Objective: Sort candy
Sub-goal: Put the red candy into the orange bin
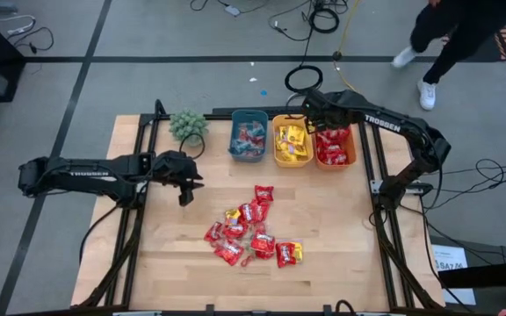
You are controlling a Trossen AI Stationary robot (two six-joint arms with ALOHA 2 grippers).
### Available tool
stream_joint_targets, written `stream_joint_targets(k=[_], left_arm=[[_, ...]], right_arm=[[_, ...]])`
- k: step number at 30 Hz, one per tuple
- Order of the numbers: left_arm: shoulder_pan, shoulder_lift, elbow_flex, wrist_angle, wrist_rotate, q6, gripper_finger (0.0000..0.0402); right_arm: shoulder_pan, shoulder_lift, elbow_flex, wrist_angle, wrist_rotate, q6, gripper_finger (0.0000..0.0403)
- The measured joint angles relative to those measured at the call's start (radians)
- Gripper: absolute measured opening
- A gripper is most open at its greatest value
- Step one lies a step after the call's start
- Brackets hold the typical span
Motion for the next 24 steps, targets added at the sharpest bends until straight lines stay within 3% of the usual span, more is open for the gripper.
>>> stream_joint_targets(k=[6, 15, 24], left_arm=[[0.026, 0.0, 0.0, 0.0, 0.0, 0.007, 0.0132], [0.037, 0.0, 0.0, 0.0, 0.001, 0.002, 0.0132], [0.035, 0.0, 0.001, 0.0, 0.036, -0.006, 0.0132]], right_arm=[[0.0, 0.0, 0.0, 0.004, -0.011, -0.027, 0.0217], [0.058, -0.013, 0.0, -0.029, -0.031, -0.027, 0.0215], [0.297, -0.063, 0.001, 0.05, -0.063, -0.021, 0.0215]])
